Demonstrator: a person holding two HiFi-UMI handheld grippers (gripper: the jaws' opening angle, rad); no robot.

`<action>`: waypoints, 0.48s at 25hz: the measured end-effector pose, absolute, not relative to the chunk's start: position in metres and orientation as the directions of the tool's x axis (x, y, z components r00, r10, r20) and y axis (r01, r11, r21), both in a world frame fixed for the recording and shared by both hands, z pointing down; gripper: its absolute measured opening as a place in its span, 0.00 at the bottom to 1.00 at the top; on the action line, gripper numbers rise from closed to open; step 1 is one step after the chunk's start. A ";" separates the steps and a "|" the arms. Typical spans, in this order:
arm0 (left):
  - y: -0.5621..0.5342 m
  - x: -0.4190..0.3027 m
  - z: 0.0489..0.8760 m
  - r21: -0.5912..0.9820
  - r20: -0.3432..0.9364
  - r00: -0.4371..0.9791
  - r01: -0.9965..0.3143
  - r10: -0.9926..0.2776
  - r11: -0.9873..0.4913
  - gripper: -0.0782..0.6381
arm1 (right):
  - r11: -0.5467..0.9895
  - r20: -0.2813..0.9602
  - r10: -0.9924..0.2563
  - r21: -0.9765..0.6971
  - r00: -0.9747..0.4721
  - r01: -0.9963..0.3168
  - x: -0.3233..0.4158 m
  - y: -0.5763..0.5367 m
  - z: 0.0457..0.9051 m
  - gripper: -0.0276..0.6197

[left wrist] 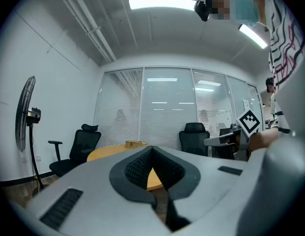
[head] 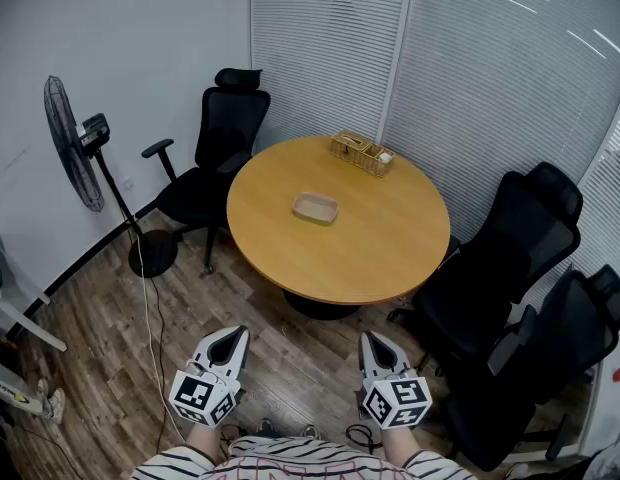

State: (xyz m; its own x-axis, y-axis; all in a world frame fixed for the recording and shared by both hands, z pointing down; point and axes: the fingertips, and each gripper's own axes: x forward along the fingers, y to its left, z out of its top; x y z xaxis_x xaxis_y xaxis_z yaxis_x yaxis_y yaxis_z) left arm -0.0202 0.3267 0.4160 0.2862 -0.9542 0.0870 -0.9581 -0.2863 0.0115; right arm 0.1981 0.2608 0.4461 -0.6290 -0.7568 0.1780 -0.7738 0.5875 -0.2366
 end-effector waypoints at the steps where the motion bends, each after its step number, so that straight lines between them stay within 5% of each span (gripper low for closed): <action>1: 0.326 -0.016 0.417 0.015 0.083 0.286 -0.958 -0.955 -0.286 0.14 | 0.589 0.178 -0.756 -0.235 -0.630 -0.773 0.201 0.260 0.447 0.09; 12: 0.327 0.002 0.429 0.044 0.070 0.279 -0.960 -0.958 -0.277 0.15 | 0.622 0.146 -0.721 -0.295 -0.677 -0.726 0.208 0.256 0.451 0.09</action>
State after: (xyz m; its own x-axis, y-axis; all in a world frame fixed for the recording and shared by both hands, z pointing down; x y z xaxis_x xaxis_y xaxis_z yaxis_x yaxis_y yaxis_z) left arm 0.0019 0.3273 0.4286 0.2794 -0.9576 0.0696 -0.9599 -0.2768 0.0440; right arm 0.2075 0.2558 0.4514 -0.6770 -0.7214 0.1458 -0.7257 0.6215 -0.2949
